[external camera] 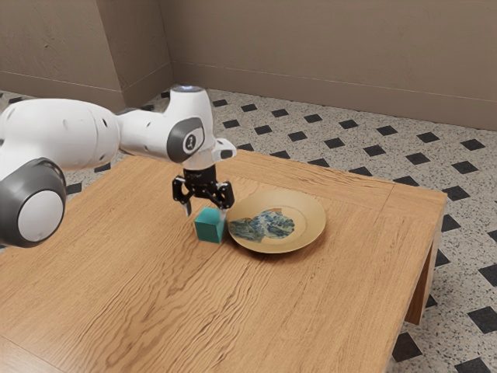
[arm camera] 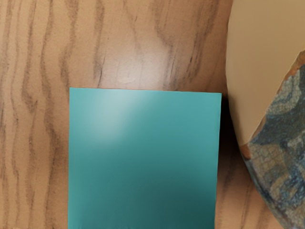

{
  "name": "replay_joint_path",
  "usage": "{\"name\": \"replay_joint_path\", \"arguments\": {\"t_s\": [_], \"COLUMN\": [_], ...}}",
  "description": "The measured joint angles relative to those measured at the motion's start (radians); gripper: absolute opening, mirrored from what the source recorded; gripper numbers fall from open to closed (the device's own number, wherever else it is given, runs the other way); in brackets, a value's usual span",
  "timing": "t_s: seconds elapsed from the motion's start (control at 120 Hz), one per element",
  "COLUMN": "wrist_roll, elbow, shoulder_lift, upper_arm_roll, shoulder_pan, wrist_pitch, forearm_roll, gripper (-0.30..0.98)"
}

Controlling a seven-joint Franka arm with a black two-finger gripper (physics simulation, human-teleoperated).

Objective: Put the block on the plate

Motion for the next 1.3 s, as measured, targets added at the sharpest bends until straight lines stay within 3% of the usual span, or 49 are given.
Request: {"name": "replay_joint_path", "arguments": {"t_s": [1.05,1.3], "wrist_roll": [-0.114,-0.123], "elbow": [-0.057,-0.06], "shoulder_lift": [0.025,0.028], "upper_arm_roll": [0.006,0.006], "shoulder_pan": [0.0,0.0], "wrist_pitch": [0.162,0.194], "forearm_roll": [0.018,0.017], "gripper": [0.69,0.61]}}
